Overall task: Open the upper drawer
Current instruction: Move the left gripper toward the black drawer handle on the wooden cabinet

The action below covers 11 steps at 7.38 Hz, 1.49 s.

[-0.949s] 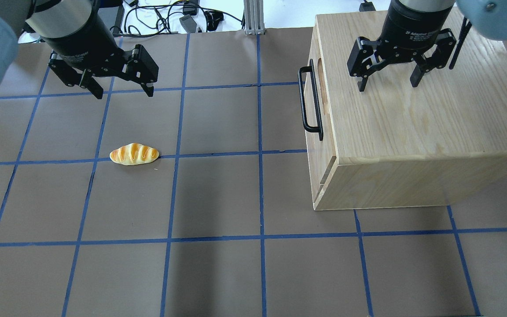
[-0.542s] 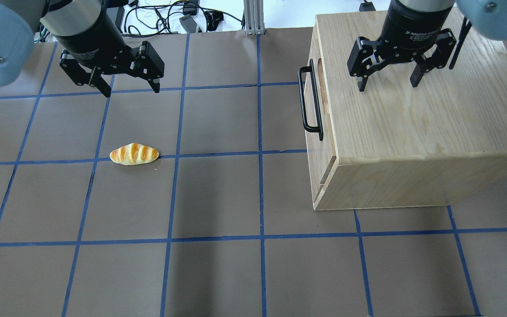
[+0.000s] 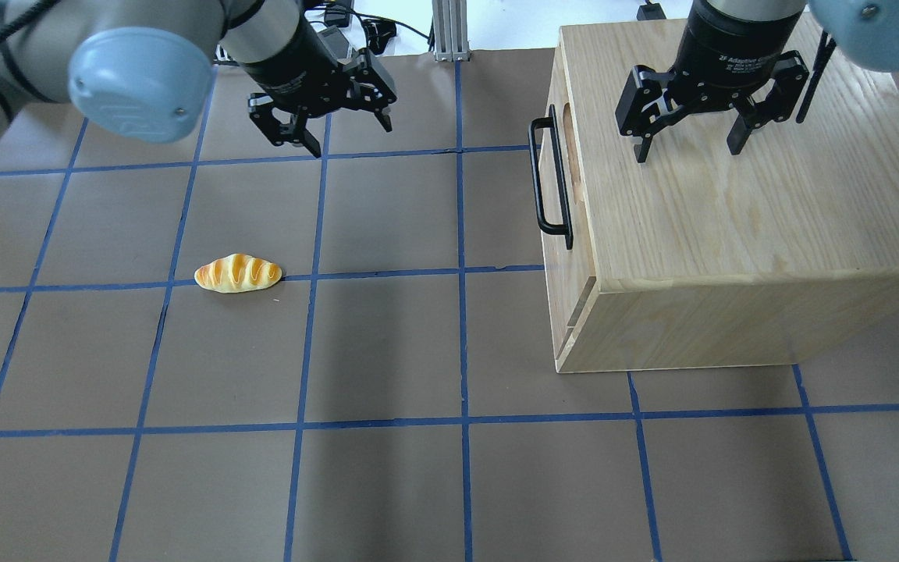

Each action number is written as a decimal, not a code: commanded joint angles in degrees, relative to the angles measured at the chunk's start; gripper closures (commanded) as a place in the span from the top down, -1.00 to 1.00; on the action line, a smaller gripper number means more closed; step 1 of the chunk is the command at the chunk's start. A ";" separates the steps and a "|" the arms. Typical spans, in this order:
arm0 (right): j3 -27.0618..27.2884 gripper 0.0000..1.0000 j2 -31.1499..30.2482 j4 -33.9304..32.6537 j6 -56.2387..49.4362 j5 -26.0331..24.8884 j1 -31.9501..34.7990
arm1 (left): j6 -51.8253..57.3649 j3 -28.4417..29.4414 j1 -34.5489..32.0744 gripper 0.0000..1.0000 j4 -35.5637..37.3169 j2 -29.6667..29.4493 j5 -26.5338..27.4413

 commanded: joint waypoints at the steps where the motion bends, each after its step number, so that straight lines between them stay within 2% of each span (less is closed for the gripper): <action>1: -0.03 1.00 0.00 0.00 0.02 0.00 0.00 | -4.66 -0.09 -5.58 1.00 5.72 -2.40 -9.46; 5: -0.03 1.00 0.00 0.00 0.02 0.00 0.00 | -9.52 -0.53 -9.02 1.00 11.11 -5.03 -11.51; 11: -0.03 1.00 0.00 0.00 -0.07 0.00 0.00 | -8.56 -0.80 -11.06 1.00 11.20 -6.45 -10.37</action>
